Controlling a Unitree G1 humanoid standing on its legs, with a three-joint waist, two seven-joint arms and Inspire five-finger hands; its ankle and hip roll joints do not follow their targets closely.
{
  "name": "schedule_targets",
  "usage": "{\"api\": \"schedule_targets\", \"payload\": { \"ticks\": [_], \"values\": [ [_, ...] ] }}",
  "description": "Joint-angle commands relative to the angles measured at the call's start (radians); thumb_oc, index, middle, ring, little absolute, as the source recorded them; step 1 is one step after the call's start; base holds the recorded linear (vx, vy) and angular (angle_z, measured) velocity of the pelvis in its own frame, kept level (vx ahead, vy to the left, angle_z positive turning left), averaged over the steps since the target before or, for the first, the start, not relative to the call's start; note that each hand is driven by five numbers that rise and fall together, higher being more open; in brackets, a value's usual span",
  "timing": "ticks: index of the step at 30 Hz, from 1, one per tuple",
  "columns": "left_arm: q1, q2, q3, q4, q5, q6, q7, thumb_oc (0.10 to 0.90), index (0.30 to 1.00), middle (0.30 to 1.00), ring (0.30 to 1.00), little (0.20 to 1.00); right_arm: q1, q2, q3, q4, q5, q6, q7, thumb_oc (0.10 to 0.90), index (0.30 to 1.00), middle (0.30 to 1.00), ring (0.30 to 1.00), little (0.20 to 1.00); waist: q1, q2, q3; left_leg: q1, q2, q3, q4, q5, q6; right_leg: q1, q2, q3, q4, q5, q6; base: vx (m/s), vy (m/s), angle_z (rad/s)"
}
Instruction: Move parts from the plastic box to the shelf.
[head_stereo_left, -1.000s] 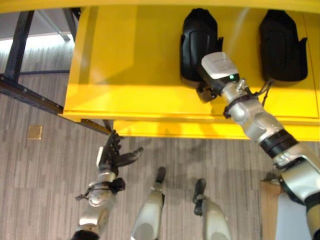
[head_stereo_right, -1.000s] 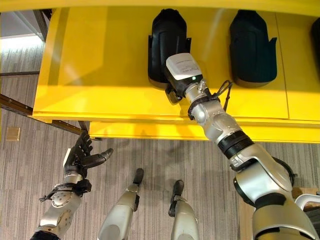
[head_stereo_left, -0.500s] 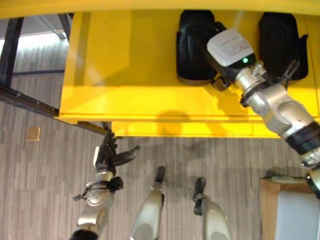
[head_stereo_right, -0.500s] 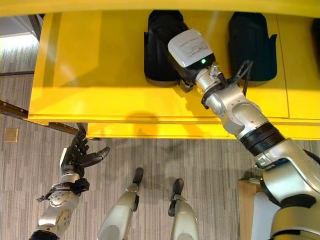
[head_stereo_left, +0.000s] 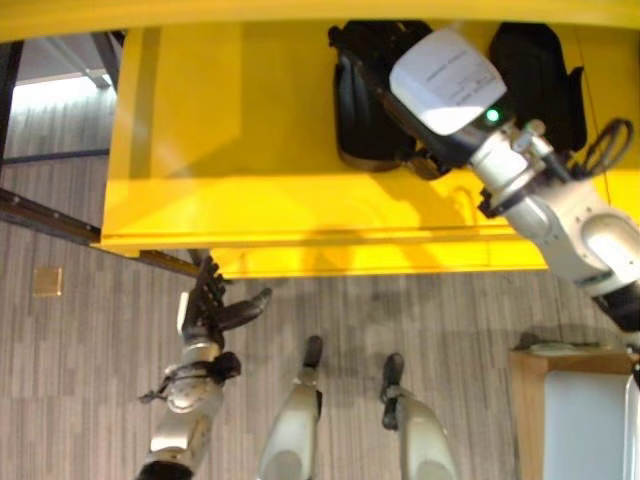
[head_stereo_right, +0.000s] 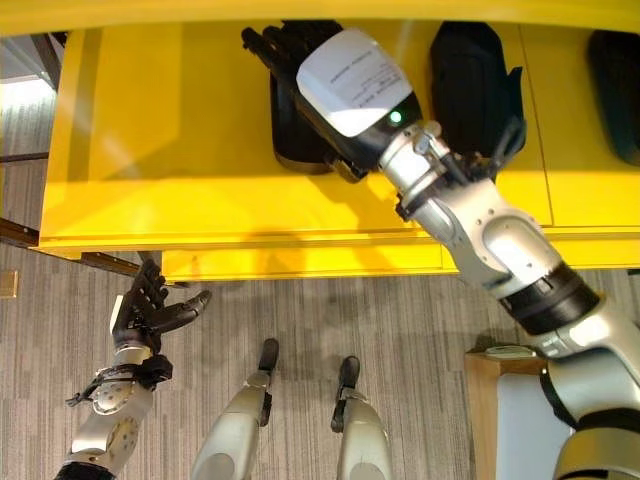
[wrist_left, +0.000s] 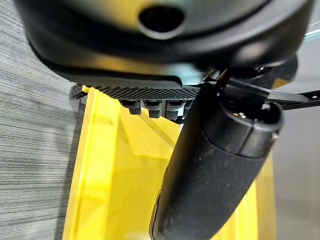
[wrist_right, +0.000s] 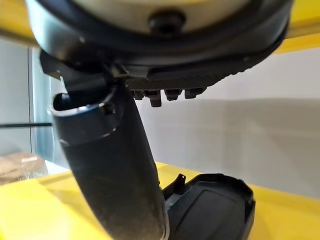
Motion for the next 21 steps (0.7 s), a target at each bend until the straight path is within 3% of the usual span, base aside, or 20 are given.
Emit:
{"api": "schedule_targets", "payload": {
  "ticks": [1, 10, 13, 21],
  "values": [
    [0.03, 0.008, 0.02, -0.091, 0.042, -0.072, 0.008, 0.9, 1.0, 1.0, 1.0, 1.0, -0.003, 0.043, -0.084, -0.056, 0.133, -0.023, -0.088, 0.9, 1.0, 1.0, 1.0, 1.0, -0.01, -0.012, -0.128, 0.099, 0.106, 0.0, -0.108, -0.015, -0.031, -0.053, -0.09, 0.058, 0.091, -0.028, 0.064, 0.02, -0.001, -0.04],
    [0.067, 0.007, 0.056, -0.217, 0.038, -0.084, -0.003, 0.9, 1.0, 1.0, 1.0, 1.0, 0.283, 0.157, -0.262, -0.213, 0.26, -0.094, -0.104, 0.9, 1.0, 1.0, 1.0, 1.0, -0.028, -0.007, -0.171, 0.142, 0.121, 0.005, -0.153, -0.001, -0.039, -0.007, -0.084, 0.059, 0.043, -0.019, 0.07, 0.03, -0.005, -0.03],
    [0.09, 0.001, 0.062, -0.257, 0.033, -0.089, -0.019, 0.9, 1.0, 1.0, 1.0, 1.0, 0.441, 0.245, -0.319, -0.283, 0.383, -0.15, -0.089, 0.9, 1.0, 1.0, 1.0, 1.0, -0.038, 0.004, -0.206, 0.179, 0.127, 0.004, -0.191, 0.011, -0.047, 0.039, -0.084, 0.053, -0.002, -0.011, 0.074, 0.08, -0.016, -0.02],
    [0.115, 0.002, 0.072, -0.273, 0.021, -0.097, -0.047, 0.9, 1.0, 1.0, 1.0, 1.0, 0.662, 0.336, -0.394, -0.321, 0.571, -0.216, -0.051, 0.9, 1.0, 1.0, 1.0, 1.0, -0.067, 0.02, -0.251, 0.229, 0.158, 0.005, -0.231, 0.035, -0.065, 0.08, -0.053, 0.063, -0.014, -0.032, 0.068, 0.04, -0.036, 0.01]
  ]
}}
